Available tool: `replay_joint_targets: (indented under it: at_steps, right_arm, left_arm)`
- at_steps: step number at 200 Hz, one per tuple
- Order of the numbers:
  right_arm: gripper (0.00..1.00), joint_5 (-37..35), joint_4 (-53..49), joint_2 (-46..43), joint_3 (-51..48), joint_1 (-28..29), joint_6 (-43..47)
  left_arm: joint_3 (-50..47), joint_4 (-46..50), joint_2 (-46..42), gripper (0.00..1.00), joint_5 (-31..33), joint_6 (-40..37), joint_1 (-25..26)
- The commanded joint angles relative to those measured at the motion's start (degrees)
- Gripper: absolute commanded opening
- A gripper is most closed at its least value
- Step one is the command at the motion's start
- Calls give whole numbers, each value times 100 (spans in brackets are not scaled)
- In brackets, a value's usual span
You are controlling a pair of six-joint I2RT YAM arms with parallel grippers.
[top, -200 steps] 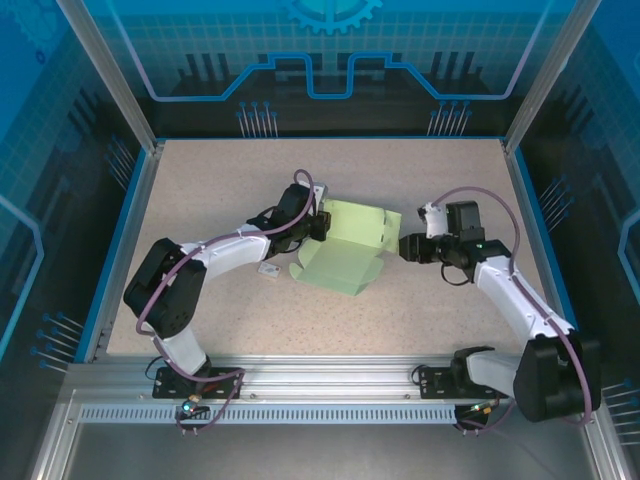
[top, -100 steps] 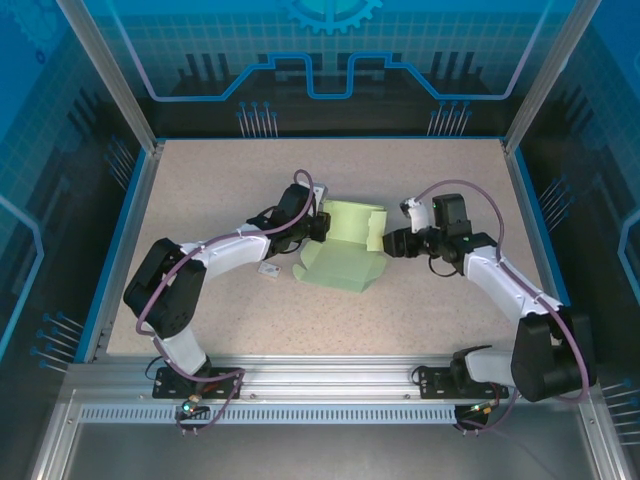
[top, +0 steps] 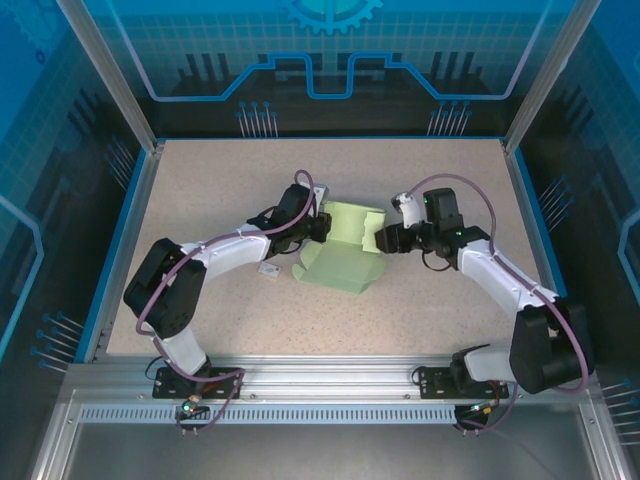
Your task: Fold the paper box
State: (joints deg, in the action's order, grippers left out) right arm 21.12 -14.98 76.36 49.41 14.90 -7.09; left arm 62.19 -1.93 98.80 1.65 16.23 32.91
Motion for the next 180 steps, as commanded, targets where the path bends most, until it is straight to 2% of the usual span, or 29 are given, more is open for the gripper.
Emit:
replay_joint_targets:
  at_steps: [1, 16, 30, 73, 97, 136, 180]
  right_arm:
    - [53, -568, 11, 140, 330, 271, -70]
    - [53, -905, -79, 183, 400, 417, -153]
    - [51, -1500, -248, 249, 504, 569, -364]
    - [41, -3263, -1038, 611, 985, 1185, -784]
    - [36, -3978, -1279, 787, 1135, 1481, -928]
    - [28, -4636, -1471, 1027, 1262, 1652, -1011]
    - [24, -5217, -1621, 1153, 1376, 1721, -1074]
  left_arm:
    - [197, 41, -186, 7, -266, 16, 99]
    - [183, 56, -201, 7, -248, 34, 110]
    - [179, 77, -204, 7, -230, 72, 118]
    - [188, 91, -204, 7, -212, 187, 146]
    - [187, 68, -204, 7, -208, 223, 165]
    - [194, 79, -246, 7, -205, 274, 165]
    - [171, 93, -335, 7, -174, 315, 176]
